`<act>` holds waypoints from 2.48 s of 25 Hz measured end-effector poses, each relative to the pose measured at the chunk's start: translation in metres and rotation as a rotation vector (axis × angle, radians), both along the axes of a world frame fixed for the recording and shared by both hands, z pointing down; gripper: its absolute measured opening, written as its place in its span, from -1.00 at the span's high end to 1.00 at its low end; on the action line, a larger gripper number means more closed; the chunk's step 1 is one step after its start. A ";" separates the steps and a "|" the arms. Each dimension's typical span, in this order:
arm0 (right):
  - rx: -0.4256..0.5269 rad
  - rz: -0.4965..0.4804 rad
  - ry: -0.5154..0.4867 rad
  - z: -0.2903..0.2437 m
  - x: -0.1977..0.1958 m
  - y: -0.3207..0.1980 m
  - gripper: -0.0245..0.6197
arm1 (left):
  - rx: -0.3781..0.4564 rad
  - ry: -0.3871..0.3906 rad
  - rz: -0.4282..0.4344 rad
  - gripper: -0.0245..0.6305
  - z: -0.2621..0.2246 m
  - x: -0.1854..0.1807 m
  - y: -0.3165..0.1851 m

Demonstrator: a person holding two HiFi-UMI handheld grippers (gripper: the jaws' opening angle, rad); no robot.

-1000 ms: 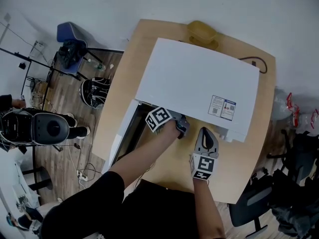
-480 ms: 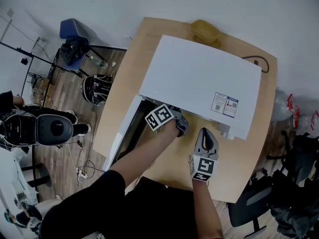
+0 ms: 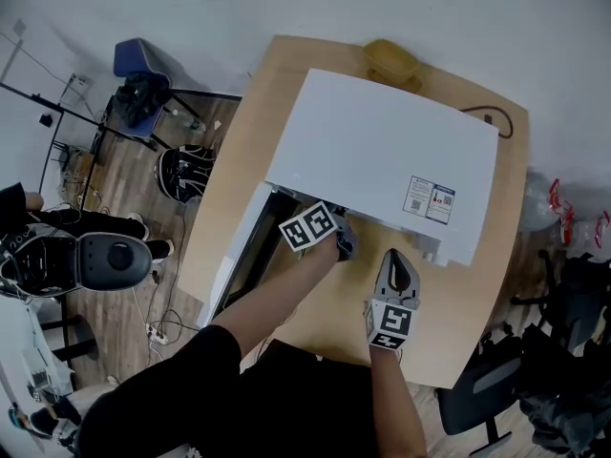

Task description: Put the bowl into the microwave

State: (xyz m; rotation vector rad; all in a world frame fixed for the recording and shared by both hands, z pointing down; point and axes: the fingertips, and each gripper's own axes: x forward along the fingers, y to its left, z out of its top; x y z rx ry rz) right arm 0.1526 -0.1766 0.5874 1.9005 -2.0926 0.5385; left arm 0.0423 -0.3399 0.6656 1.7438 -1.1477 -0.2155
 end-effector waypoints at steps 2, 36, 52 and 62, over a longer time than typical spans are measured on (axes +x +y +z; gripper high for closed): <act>-0.005 0.006 -0.004 0.002 0.002 0.001 0.74 | 0.017 -0.027 0.015 0.03 0.001 0.000 -0.001; -0.032 -0.058 -0.044 0.006 -0.018 0.012 0.74 | 0.219 -0.307 0.125 -0.20 0.002 -0.015 0.004; -0.035 -0.076 -0.041 0.006 -0.030 0.025 0.74 | 0.332 -0.513 0.288 -0.20 0.000 -0.010 0.027; -0.042 -0.067 -0.043 0.008 -0.023 0.025 0.74 | 0.348 -0.567 0.327 -0.20 0.002 -0.001 0.024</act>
